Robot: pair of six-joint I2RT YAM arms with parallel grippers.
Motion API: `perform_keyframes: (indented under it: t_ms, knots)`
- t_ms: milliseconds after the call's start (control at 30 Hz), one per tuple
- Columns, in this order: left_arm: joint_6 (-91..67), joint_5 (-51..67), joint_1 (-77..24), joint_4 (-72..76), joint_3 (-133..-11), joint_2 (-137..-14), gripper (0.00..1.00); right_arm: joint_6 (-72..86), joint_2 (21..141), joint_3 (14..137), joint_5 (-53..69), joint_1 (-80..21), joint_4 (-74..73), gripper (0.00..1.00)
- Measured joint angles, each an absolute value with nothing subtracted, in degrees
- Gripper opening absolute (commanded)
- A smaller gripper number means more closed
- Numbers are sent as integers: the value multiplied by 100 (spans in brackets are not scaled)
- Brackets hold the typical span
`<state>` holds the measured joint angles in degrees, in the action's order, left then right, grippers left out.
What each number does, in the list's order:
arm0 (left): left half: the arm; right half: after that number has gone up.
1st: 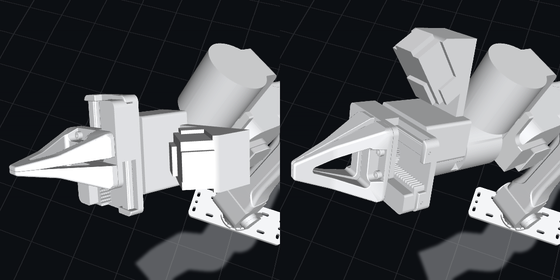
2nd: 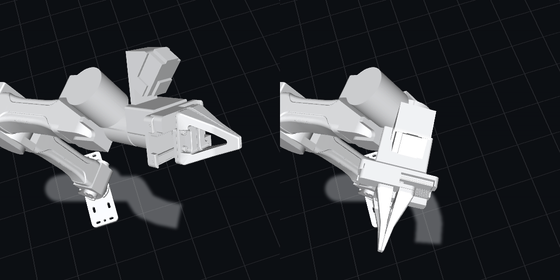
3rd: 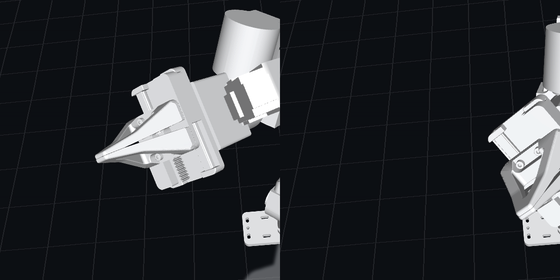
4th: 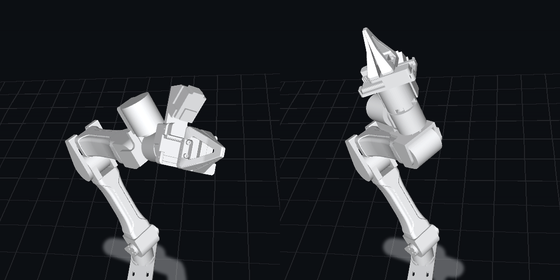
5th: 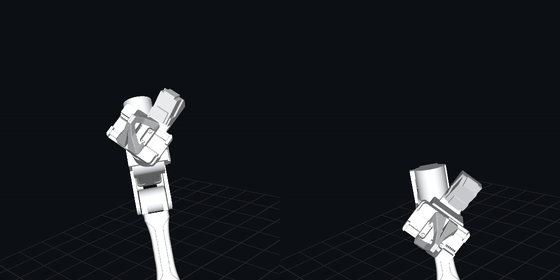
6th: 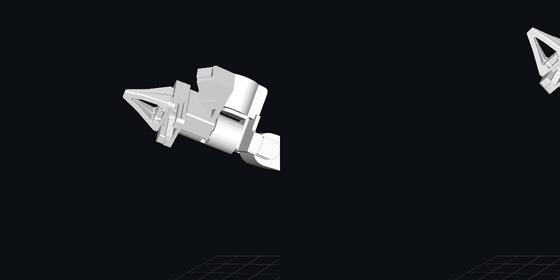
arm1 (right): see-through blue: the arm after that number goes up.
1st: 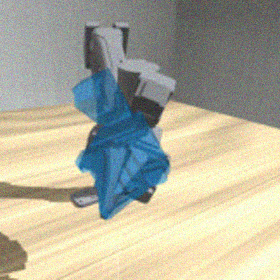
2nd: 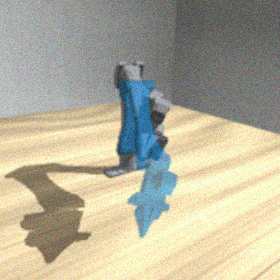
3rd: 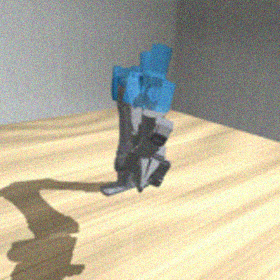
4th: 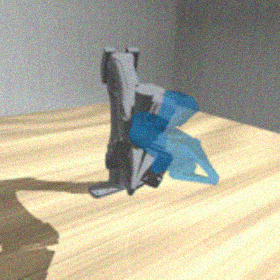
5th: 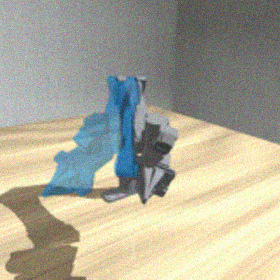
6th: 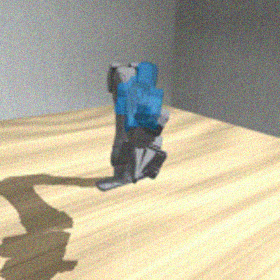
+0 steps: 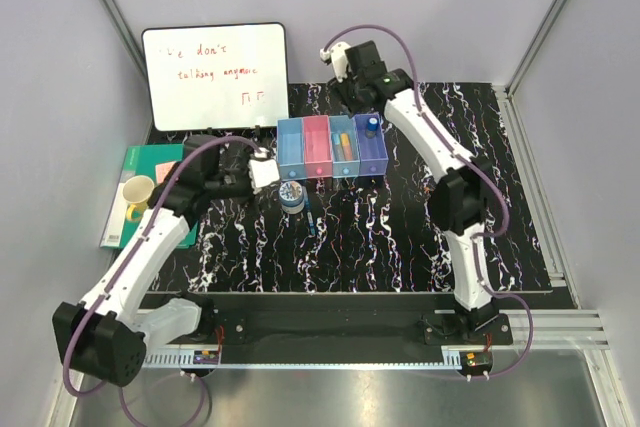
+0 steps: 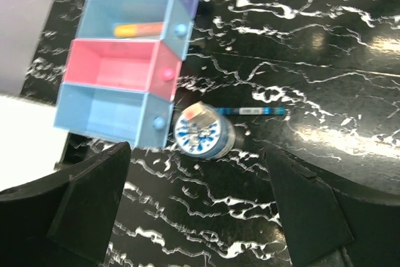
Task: Sort the stationery into containers
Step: Pick up the stationery from the center of the board.
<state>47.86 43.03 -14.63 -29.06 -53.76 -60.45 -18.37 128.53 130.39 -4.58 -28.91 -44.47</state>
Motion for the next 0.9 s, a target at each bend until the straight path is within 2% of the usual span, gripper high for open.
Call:
perform_keyframes:
  t_ms: [167,400,667,900]
  knots:
    - [4805,3835,-2123,-2867,-5371,-6342,92,-2281,11817,12842,-733,-2886,-4486,57]
    - [4174,2875,-2355,-2899,-5546,-6875,86,-2764,10503,12084,-1127,-2882,-4499,58]
    - [3378,2534,-2388,-2620,-5555,-7008,82,-2893,10261,11915,-1374,-2880,-4536,59]
    - [2985,2445,-2515,-2211,-5551,-7638,80,-2891,10259,11837,-1448,-2880,-4574,59]
